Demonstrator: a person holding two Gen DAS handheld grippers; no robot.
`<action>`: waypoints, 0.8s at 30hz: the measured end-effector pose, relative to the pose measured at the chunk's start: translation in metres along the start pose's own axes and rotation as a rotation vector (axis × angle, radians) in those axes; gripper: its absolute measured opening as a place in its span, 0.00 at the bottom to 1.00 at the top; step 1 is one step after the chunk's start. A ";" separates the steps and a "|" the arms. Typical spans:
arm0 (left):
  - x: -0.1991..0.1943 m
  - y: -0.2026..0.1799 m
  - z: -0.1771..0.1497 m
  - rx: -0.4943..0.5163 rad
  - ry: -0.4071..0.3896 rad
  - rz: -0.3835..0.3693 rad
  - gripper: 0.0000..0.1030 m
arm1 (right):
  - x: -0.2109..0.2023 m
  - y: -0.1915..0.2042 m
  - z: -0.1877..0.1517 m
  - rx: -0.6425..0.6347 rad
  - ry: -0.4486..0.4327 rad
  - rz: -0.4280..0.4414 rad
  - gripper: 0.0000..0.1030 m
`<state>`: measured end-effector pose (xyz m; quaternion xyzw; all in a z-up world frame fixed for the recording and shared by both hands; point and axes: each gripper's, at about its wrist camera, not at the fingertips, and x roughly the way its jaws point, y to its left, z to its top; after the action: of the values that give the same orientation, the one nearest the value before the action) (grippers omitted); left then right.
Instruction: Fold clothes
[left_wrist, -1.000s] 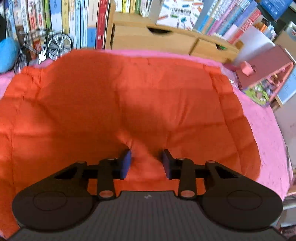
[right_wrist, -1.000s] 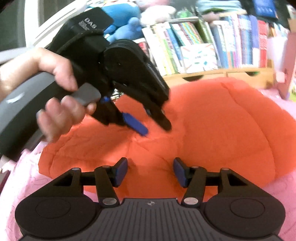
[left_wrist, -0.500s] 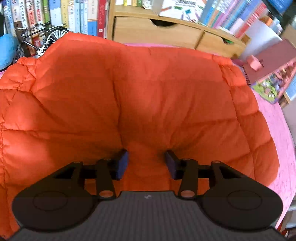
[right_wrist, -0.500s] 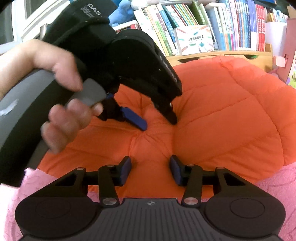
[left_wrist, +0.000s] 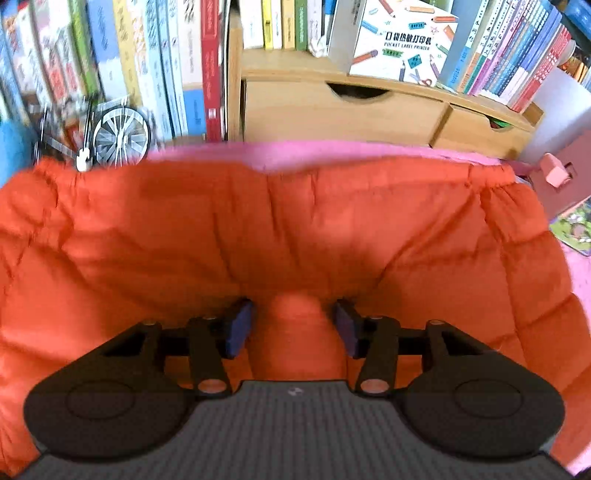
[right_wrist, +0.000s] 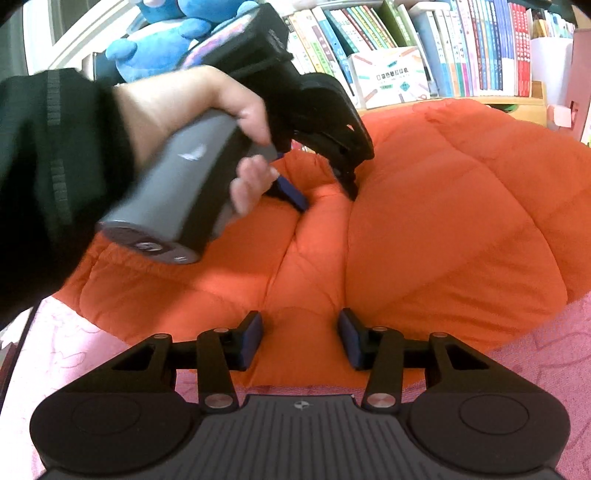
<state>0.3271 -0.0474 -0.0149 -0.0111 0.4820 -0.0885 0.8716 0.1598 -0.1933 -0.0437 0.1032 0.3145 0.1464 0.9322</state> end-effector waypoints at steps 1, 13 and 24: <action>0.003 0.000 0.002 -0.006 -0.003 0.005 0.49 | 0.001 -0.001 0.001 0.003 0.000 0.002 0.45; 0.030 0.004 0.029 -0.037 -0.011 0.016 0.51 | -0.046 0.001 -0.032 0.003 -0.001 0.014 0.45; 0.034 -0.003 0.026 0.009 -0.047 0.036 0.52 | -0.047 -0.012 -0.034 0.037 -0.017 0.024 0.45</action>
<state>0.3664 -0.0577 -0.0292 -0.0005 0.4612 -0.0748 0.8841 0.1057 -0.2168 -0.0473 0.1252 0.3078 0.1509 0.9310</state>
